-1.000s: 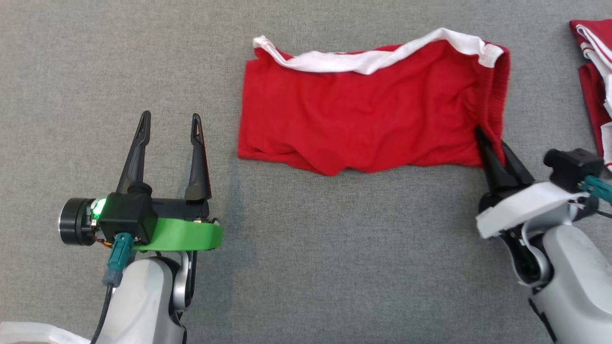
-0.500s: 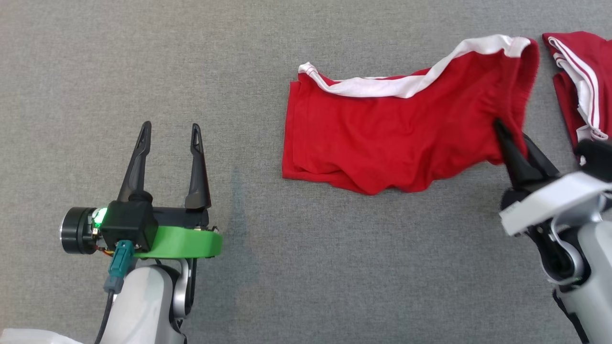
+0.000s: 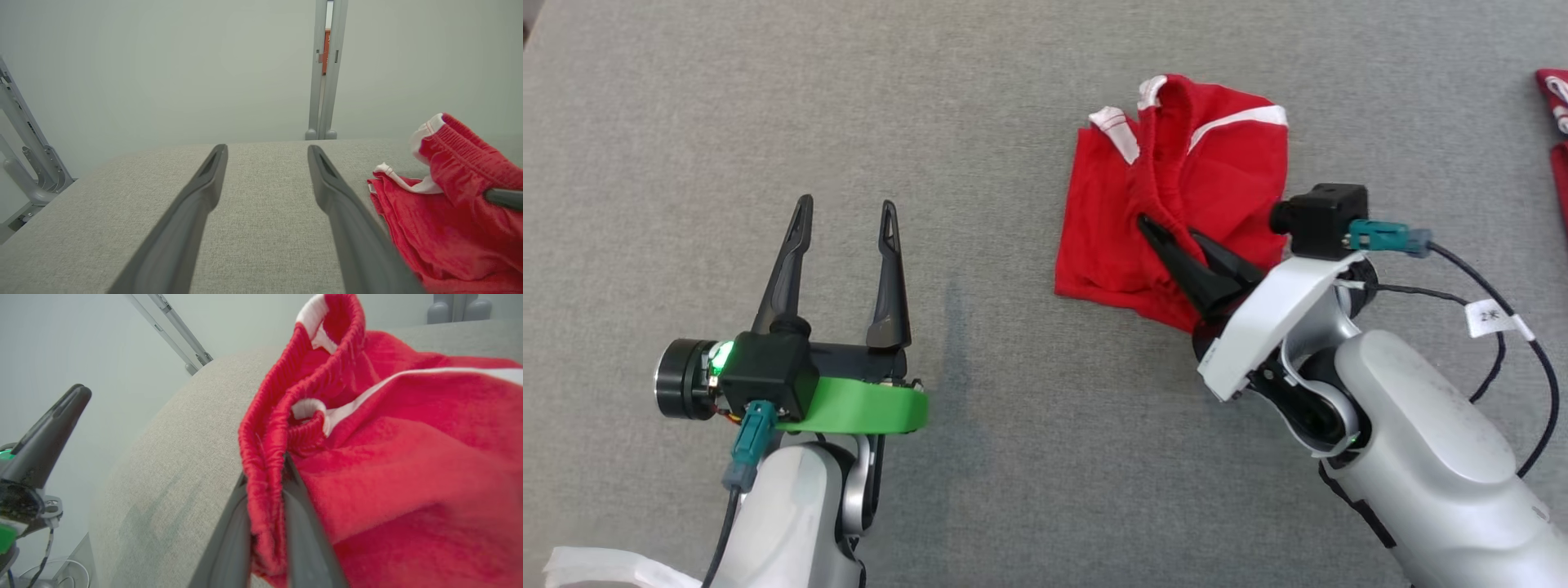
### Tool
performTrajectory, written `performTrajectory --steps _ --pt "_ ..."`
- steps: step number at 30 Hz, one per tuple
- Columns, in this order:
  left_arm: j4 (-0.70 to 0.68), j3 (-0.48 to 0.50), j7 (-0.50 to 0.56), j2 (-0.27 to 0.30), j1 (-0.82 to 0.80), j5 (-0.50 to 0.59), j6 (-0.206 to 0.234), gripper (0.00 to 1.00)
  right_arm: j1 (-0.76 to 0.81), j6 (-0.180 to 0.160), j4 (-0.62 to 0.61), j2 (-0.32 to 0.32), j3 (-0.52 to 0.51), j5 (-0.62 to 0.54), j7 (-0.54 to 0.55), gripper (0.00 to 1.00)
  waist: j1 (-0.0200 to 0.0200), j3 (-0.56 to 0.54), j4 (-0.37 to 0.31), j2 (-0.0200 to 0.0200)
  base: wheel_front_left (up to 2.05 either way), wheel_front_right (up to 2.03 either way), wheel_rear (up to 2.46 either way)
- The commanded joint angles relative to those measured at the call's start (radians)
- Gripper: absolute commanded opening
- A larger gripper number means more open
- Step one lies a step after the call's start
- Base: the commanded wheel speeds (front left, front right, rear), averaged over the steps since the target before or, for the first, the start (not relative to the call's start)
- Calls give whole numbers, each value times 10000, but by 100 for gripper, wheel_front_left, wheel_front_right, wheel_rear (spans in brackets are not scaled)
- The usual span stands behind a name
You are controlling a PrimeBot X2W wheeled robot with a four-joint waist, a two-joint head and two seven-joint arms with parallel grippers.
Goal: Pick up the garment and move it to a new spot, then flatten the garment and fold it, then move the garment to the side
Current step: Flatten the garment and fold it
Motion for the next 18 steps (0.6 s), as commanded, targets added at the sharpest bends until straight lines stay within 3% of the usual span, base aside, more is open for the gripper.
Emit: performTrajectory --steps 1,3,4,6,7,15,18 --pt "30 12 -22 -42 -90 -45 -3 100 -223 -4 254 50 129 0 -148 0 0 138 242 0 0 0 0" --pt "47 11 -22 -80 -69 -47 9 100 -377 -2 607 246 351 114 -417 0 0 160 289 0 0 0 0" --pt "59 12 -22 -89 -60 -58 9 100 -473 -2 782 253 444 67 -558 10 0 171 305 0 0 0 0" --pt "86 5 -22 -99 -57 -53 3 100 -608 -2 1074 308 737 94 -848 87 0 185 320 0 0 0 0" --pt "101 6 -22 -107 -51 -48 0 100 -696 -4 1186 331 885 99 -1050 100 0 178 319 0 0 0 0" --pt "174 85 -22 -143 -15 78 -8 100 -952 -4 1117 -117 1621 -587 -3215 100 0 53 166 0 0 0 0" --pt "211 164 -22 -136 132 157 8 100 -650 -5 754 -480 1083 -1193 -3697 100 0 -63 0 0 0 0 0"
